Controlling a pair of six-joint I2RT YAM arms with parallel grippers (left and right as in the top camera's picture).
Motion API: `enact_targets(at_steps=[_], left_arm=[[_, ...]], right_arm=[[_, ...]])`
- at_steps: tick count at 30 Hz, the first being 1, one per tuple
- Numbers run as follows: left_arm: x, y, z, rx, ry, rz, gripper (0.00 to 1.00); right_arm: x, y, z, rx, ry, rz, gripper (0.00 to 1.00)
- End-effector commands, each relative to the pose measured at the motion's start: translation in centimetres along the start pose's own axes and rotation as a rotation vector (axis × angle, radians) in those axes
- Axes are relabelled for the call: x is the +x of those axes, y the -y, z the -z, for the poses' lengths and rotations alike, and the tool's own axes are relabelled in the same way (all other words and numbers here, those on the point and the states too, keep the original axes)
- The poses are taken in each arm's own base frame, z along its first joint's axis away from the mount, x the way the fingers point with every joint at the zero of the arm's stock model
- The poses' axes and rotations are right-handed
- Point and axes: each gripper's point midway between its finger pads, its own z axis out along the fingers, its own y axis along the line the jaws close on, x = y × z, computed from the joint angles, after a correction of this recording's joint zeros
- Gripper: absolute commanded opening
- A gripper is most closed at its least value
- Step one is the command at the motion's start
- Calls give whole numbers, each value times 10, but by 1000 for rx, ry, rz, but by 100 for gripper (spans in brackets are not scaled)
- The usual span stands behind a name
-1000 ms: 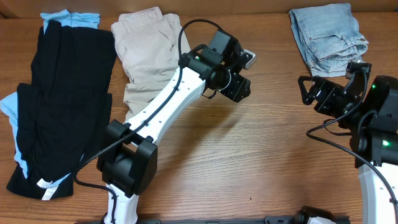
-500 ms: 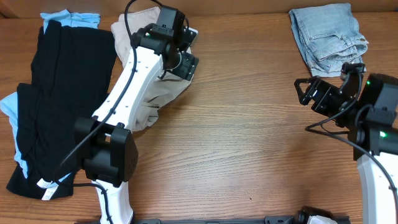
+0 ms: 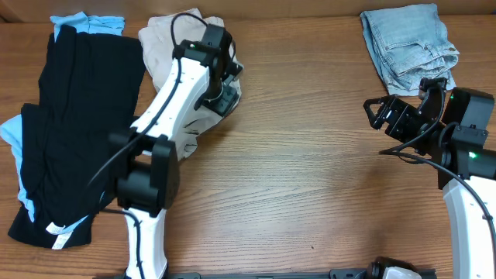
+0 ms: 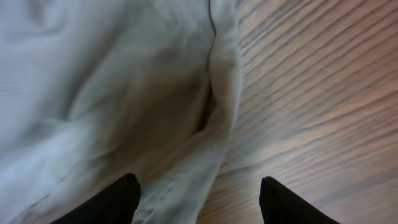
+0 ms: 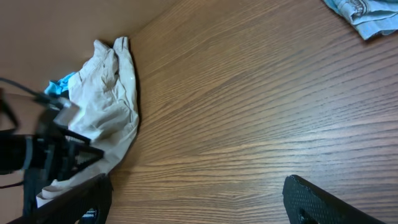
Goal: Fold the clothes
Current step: 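Drag the beige shorts rightward off the stack to table center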
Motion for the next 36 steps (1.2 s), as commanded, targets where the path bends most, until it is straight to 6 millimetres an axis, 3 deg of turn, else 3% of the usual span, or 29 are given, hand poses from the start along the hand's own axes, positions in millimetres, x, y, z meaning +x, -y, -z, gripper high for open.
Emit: enact_targets(at_steps=[1,3,8,11,15,21,25,29,34,36], left_arm=[[5,0,-16,-18,-43,-38,65],[8,1,-24,-13,-63,-47,59],[11,2,-34,-7,-85,-45,12],[9,4,-30,-8,-82,-36,4],[0,23,-10,36,-73,-11,4],[-14,97,31,182,-46,-102,4],[-11,146,39,207,-55,-203,4],[-3,198,43,260,-63,-300,4],[6,239,46,271,-65,-366,4],[8,254,47,284,-61,-393,21]], right_arm=[[-8,-5,4,-5,20,19,91],[-8,-5,4,-5,20,19,91],[-8,-5,4,-5,20,19,91],[-8,-5,4,-6,21,20,91],[-12,-6,4,-10,38,30,91],[-22,-9,7,-19,72,47,91],[-34,-4,15,-5,107,38,91],[-51,11,33,35,163,-6,91],[-72,31,65,83,245,-57,91],[-80,35,80,69,281,-71,91]])
